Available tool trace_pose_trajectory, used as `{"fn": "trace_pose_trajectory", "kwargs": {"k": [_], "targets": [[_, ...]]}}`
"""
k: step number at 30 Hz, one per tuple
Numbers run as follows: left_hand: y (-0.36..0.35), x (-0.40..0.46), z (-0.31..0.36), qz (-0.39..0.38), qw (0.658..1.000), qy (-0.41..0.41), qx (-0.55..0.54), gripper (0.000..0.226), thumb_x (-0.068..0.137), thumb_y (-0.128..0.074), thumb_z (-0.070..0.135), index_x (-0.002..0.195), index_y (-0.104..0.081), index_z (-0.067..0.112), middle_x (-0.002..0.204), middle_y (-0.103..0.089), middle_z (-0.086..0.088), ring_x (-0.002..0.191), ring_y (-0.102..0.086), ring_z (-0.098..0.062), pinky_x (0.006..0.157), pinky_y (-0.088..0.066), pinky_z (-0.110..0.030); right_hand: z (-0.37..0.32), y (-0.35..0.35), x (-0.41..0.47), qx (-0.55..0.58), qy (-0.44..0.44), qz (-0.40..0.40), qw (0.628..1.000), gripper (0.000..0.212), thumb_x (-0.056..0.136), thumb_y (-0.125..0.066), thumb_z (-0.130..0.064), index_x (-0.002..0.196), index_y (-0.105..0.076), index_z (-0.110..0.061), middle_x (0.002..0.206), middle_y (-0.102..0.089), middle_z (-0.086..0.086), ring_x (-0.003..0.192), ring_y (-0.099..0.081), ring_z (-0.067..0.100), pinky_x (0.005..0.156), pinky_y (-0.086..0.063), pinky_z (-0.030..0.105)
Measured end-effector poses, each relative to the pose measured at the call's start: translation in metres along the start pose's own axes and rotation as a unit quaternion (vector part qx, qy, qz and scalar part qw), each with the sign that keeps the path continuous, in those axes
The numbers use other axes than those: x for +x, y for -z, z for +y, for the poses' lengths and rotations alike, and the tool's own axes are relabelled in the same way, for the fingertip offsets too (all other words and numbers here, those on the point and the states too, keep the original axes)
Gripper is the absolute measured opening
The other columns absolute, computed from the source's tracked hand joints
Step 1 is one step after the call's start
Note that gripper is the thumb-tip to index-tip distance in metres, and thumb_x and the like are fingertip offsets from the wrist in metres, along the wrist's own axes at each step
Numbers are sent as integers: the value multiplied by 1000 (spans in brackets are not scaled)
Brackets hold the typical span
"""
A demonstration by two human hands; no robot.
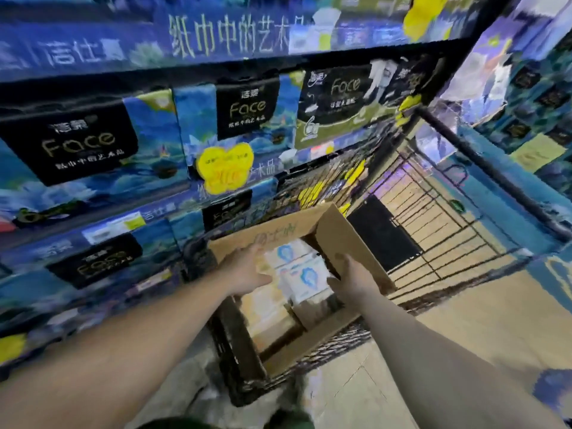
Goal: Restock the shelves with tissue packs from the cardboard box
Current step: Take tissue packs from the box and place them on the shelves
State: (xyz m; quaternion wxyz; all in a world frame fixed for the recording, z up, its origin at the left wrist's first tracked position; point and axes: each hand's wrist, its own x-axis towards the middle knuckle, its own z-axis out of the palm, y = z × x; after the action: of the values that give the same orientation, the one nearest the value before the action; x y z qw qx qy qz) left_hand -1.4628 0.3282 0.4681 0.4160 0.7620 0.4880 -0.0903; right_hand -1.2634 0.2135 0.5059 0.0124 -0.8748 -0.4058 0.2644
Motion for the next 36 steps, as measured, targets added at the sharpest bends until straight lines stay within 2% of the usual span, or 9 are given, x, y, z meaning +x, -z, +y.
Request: {"fn": "trace_pose_trajectory", "kwargs": {"k": [7,10,16,22,25,27,29,33,36], "targets": [[-62,54,3,6,985,122,-122,82,80,-74,35,147,-28,25,139,-44,0,122,-50,-23,95,-44,-27,33,-34,111,-56,81,-139,985,61,92,-58,-23,146,-32,-17,142,-45,9,128,-47,27,100,-40,33],[-98,80,10,-9,975,171,-142,87,77,-71,49,147,-22,30,143,-41,-3,125,-48,-23,99,-45,-38,53,-48,154,-48,77,-178,980,65,91,-58,-23,149,-28,-16,147,-40,9,132,-42,26,103,-37,32],[-156,142,16,-30,932,272,-237,83,84,-72,36,149,-23,20,150,-34,-6,123,-49,-25,83,-47,-29,88,-89,227,16,24,-202,979,70,90,-59,-20,150,-23,-13,147,-40,12,131,-42,30,102,-38,35],[-201,195,-6,5,903,289,-316,92,79,-77,29,150,-20,13,150,-36,-8,130,-44,-27,102,-42,-37,98,-128,276,48,-23,-188,981,60,92,-60,-20,143,-30,-10,139,-48,12,123,-49,31,94,-39,35],[-216,213,-12,16,876,300,-377,96,65,-83,38,141,-33,8,138,-51,-11,121,-54,-28,101,-45,-44,96,-143,289,36,-50,-204,977,58,92,-58,-23,142,-34,-6,138,-47,14,122,-50,32,93,-40,35],[-238,226,-27,36,856,297,-421,96,46,-79,52,127,-49,9,122,-63,-10,108,-63,-25,94,-51,-48,95,-151,291,37,-57,-205,976,57,88,-62,-25,136,-41,-3,132,-52,15,118,-53,31,87,-42,34],[-255,236,-38,39,845,287,-450,94,41,-77,53,123,-55,11,116,-67,-5,103,-66,-20,92,-54,-47,89,-156,290,42,-67,-206,975,44,86,-63,-24,123,-52,-2,121,-59,14,109,-59,30,80,-45,32],[-232,231,-19,39,823,294,-485,86,59,-83,24,135,-45,11,126,-62,-4,110,-62,-20,99,-50,-43,82,-155,288,99,-85,-222,966,22,83,-64,-17,103,-64,-7,73,-57,3,71,-59,22,66,-50,33],[-221,221,-8,25,819,291,-495,76,72,-78,11,139,-41,13,130,-59,-3,114,-59,-21,102,-47,-43,87,-142,283,108,-75,-236,963,25,84,-67,-20,104,-64,-6,66,-52,-2,69,-56,20,68,-50,33]]}}
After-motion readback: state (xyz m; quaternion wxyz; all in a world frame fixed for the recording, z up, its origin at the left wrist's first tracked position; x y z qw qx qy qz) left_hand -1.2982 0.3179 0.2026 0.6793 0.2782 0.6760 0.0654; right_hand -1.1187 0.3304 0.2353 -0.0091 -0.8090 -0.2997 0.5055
